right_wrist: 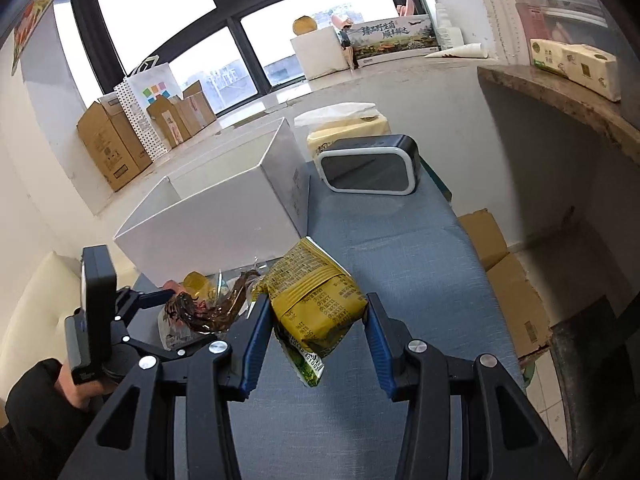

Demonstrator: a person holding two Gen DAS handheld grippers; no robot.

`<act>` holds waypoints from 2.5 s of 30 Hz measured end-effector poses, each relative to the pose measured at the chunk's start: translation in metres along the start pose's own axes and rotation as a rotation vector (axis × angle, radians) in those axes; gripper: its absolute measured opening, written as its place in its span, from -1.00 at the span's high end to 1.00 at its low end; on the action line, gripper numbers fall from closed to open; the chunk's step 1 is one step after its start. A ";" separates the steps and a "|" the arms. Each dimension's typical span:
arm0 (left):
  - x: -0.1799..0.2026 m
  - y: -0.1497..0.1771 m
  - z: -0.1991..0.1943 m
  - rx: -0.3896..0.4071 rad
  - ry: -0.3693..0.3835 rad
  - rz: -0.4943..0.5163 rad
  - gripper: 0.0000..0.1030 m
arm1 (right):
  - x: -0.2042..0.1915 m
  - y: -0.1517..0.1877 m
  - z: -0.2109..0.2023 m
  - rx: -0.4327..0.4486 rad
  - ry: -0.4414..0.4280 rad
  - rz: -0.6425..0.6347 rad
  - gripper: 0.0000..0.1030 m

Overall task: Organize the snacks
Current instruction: 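Grasp the clear bag of brown dried snack with the left tool while the right holds its pack, then lower both held snacks into the white box and open both tools, then grasp the round yellow jelly cup with the right tool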

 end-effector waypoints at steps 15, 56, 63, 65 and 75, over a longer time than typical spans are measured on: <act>0.004 -0.005 -0.059 0.149 0.147 -0.112 0.65 | -0.018 0.009 0.003 -0.012 -0.029 -0.031 0.04; -0.167 -0.076 -0.097 0.348 -0.154 -0.464 -1.00 | -0.116 -0.136 0.138 -0.014 -0.085 -0.184 -1.00; -0.155 -0.074 -0.106 0.351 -0.137 -0.472 -1.00 | -0.115 -0.127 0.118 0.001 -0.097 -0.198 -1.00; -0.147 -0.073 -0.112 0.356 -0.142 -0.459 -1.00 | -0.118 -0.122 0.109 0.006 -0.104 -0.213 -1.00; -0.091 -0.028 -0.143 0.335 -0.109 -0.470 -1.00 | -0.119 -0.071 0.051 0.035 -0.140 -0.262 -1.00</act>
Point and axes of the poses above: each gripper's, at about its wrist camera, not at the fingertips, and z roughly the way its jaws point, x to its right, y to its underside, the point moved 7 cm from there along z, roughly the way its jaws point, and after that the axes turned 2 degrees about -y, right-handed, at the moved point
